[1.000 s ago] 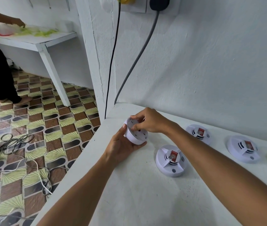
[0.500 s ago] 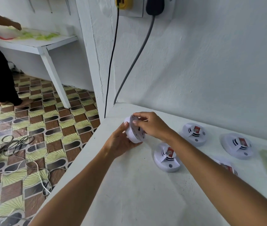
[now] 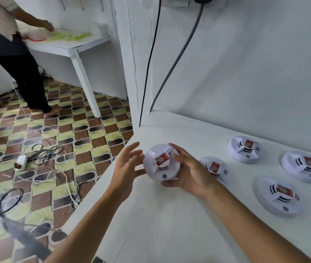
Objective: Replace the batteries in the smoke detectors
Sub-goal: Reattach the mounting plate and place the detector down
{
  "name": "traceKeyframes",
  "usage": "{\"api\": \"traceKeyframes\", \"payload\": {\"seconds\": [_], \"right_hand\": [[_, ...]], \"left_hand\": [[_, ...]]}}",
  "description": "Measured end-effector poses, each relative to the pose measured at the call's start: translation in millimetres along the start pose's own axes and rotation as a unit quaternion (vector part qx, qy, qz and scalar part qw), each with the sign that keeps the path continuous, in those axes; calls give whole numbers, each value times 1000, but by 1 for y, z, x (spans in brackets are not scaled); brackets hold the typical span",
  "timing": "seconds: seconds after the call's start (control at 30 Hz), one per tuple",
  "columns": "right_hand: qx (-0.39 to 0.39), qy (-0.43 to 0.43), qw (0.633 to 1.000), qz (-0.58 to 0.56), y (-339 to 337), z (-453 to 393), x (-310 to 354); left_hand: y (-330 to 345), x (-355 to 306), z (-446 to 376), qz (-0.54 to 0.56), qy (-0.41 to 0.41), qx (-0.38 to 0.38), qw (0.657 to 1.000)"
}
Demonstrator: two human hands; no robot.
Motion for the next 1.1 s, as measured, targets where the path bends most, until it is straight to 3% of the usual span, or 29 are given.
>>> {"api": "traceKeyframes", "payload": {"seconds": [0.1,0.33,0.53,1.1], "right_hand": [[-4,-19,1000,13,-3,-9,-22],[-28,-77,995,53,-9,-13,-42],[-59,-112,988,92,-6,-11,-48],[-68,-115,985,104,-7,-11,-50]], "left_hand": [[-8,13,17,2,-19,3,1000],[-12,20,33,-41,75,20,996],[-9,20,36,-43,88,16,995],[-9,21,36,-79,105,14,991]]}}
Point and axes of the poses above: each hand's wrist, its own z-axis away from the middle knuckle, its own y-axis out of the palm, x = y × z, the point moved 1 cm from there along -z, towards the middle knuckle, and after that the axes turned 15 degrees about y, right-handed, at the moved point
